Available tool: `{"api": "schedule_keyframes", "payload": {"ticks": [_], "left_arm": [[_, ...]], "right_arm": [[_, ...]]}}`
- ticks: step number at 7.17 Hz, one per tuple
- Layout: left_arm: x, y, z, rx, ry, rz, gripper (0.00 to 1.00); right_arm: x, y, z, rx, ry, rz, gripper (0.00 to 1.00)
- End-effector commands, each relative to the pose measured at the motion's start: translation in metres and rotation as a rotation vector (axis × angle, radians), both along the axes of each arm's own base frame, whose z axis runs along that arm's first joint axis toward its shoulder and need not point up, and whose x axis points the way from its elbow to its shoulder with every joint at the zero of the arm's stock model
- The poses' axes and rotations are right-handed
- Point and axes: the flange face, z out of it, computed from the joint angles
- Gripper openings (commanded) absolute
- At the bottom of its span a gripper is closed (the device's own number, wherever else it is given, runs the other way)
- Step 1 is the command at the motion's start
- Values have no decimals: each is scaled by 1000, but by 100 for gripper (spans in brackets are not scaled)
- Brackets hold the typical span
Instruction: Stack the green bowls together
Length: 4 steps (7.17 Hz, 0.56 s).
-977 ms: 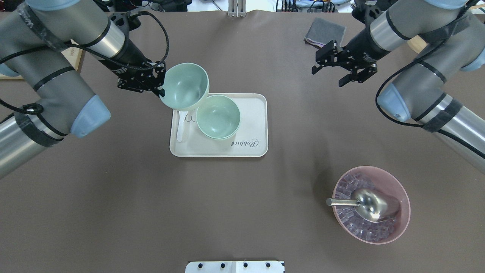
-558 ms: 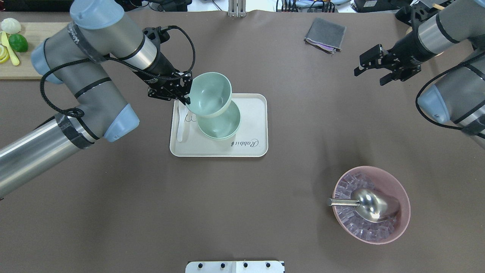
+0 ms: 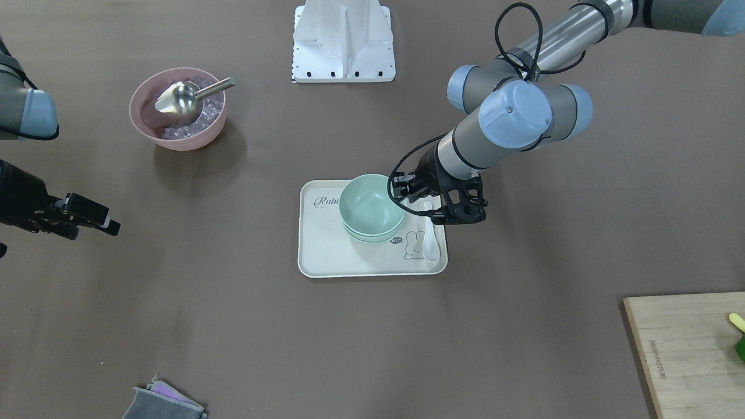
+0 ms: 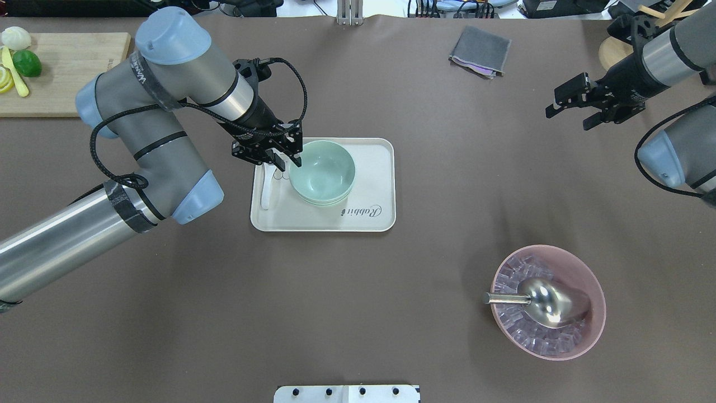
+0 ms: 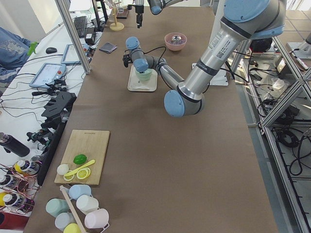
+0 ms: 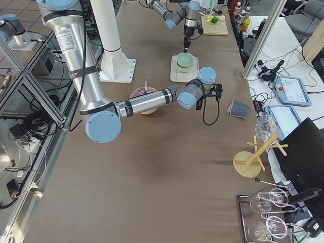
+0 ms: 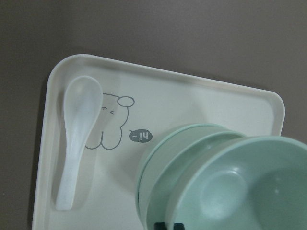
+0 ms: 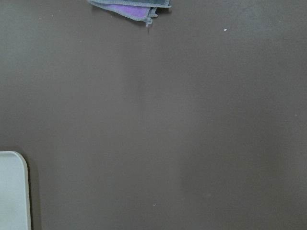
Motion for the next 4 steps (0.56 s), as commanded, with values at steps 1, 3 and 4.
{"api": "schedule_keyframes", "payload": {"ticks": [1,3,4], "left_arm": [[-19,-15,-10,7,5,-37,99],[-104,-38,20,-10,4,-114,99],[-151,-39,59,110,-23,-99,99]], "right_arm": [[0,0,3,2,9,6,100],[32,-5,26,43,38,17,100],[56,-11,49,99,113,1,100]]}}
